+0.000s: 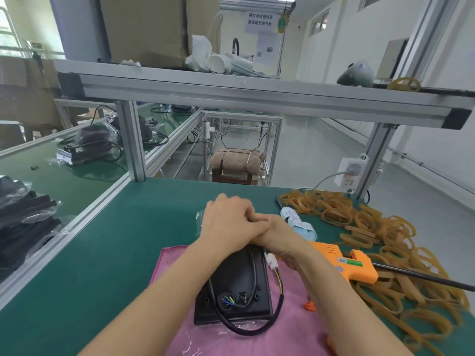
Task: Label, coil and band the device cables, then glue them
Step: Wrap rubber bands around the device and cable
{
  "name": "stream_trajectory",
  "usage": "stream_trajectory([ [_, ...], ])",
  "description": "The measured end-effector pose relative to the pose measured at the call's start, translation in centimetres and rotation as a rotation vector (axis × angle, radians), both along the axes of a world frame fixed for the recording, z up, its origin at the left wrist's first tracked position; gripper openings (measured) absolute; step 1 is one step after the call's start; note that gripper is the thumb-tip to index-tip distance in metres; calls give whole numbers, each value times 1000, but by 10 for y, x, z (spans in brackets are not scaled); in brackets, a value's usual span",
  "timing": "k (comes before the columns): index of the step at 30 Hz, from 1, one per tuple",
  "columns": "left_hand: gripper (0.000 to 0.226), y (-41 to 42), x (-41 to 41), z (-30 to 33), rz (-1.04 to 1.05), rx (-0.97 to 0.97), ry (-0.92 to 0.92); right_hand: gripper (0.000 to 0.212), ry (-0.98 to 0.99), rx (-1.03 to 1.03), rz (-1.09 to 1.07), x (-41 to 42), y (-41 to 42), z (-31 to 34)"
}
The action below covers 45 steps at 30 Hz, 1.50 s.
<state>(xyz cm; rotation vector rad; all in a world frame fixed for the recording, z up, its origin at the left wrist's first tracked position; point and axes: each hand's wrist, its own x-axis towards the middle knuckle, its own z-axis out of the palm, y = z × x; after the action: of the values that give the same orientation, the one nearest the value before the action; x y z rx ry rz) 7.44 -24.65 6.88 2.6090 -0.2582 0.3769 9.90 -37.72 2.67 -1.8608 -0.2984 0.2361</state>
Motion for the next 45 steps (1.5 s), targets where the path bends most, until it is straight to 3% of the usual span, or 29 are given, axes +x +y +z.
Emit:
stream_trajectory([
  [2,17,-8,9,15,12,221,98,18,18,0,13,0,0,1],
  [5,5,-17,16,30,-17,428,106,21,14,2,-1,0,0,0],
  [10,19,-24,21,35,-92,583,-151,13,-1,-49,53,-2,-4,7],
  [14,21,4,37,38,-12,274,-158,34,-11,46,109,-5,-14,7],
  [18,28,38,44,30,83,-102,-59,28,-124,107,112,-12,-18,4],
  [23,36,79,36,-2,177,-499,-11,36,-207,185,80,-18,-23,-2],
  [30,36,93,13,-58,304,-985,170,40,-196,208,25,-19,-24,-7],
  [39,31,77,-5,-68,131,-1147,637,39,-153,228,46,-18,-23,-7],
  [45,17,90,-9,-77,165,-1537,617,34,-123,246,50,-18,-25,-8],
])
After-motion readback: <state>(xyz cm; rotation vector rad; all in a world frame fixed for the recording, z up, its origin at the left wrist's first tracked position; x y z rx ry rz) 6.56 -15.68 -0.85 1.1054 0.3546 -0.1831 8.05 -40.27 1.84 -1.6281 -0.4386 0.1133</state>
